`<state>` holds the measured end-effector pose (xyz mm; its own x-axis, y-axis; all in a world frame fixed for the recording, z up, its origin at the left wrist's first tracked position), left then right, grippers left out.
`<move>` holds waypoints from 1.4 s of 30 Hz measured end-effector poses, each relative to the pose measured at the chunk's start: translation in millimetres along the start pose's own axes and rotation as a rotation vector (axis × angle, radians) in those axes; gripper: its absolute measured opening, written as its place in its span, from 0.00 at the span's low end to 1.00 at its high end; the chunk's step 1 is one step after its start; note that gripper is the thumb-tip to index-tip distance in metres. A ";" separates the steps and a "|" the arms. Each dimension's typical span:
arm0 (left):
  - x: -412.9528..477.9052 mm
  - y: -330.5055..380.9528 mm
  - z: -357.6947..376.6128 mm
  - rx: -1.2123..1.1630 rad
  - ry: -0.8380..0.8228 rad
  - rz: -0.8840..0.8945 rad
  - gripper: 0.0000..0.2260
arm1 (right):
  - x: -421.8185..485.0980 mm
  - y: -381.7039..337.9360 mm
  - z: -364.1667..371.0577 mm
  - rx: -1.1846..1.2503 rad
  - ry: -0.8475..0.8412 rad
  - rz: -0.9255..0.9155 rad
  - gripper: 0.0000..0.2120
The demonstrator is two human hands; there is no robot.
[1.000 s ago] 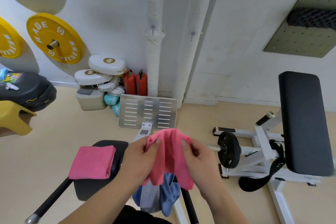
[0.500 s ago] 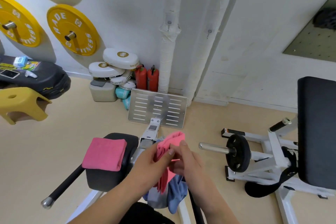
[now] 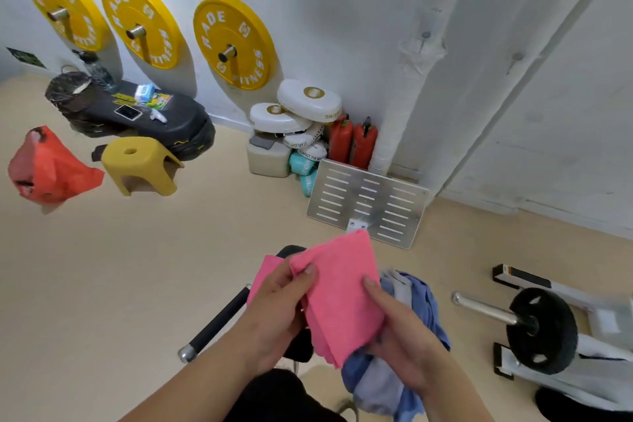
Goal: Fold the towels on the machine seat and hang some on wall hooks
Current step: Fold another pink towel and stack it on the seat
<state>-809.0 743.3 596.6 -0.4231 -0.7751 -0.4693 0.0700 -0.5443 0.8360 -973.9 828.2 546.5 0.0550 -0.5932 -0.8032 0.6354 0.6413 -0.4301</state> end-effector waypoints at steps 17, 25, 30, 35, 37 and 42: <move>96.0 66.3 -60.9 0.848 -0.650 0.149 0.05 | 37.7 -49.0 95.3 -1.011 0.284 -0.388 0.13; 111.0 22.1 -130.7 0.889 -0.531 -0.026 0.22 | 82.1 -17.5 79.7 -0.722 0.326 -0.206 0.11; 112.3 -4.2 -164.7 0.533 -0.380 -0.241 0.08 | 110.3 17.1 58.3 -0.374 0.276 -0.006 0.21; 139.5 -12.8 -165.1 0.485 -0.083 -0.175 0.12 | 147.5 26.7 55.6 -0.286 0.450 -0.004 0.15; 149.0 -10.5 -159.5 0.602 -0.044 -0.076 0.14 | 157.6 26.0 51.8 -0.323 0.536 -0.037 0.17; 167.1 -40.7 -163.6 0.873 -0.049 -0.057 0.23 | 174.3 33.1 44.5 -0.469 0.600 -0.027 0.12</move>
<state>-734.7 583.5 437.6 -0.4442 -0.7287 -0.5212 -0.6606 -0.1265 0.7400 -909.1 724.3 410.6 -0.4695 -0.3311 -0.8185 0.2291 0.8496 -0.4750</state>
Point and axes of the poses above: each hand's wrist, its own x-axis towards the middle knuckle, its own z-axis out of the palm, y = z × x, the point moved 3 cm from there along x, towards the middle knuckle, and after that the axes turned 9 degrees about z, right-handed, at the moved point
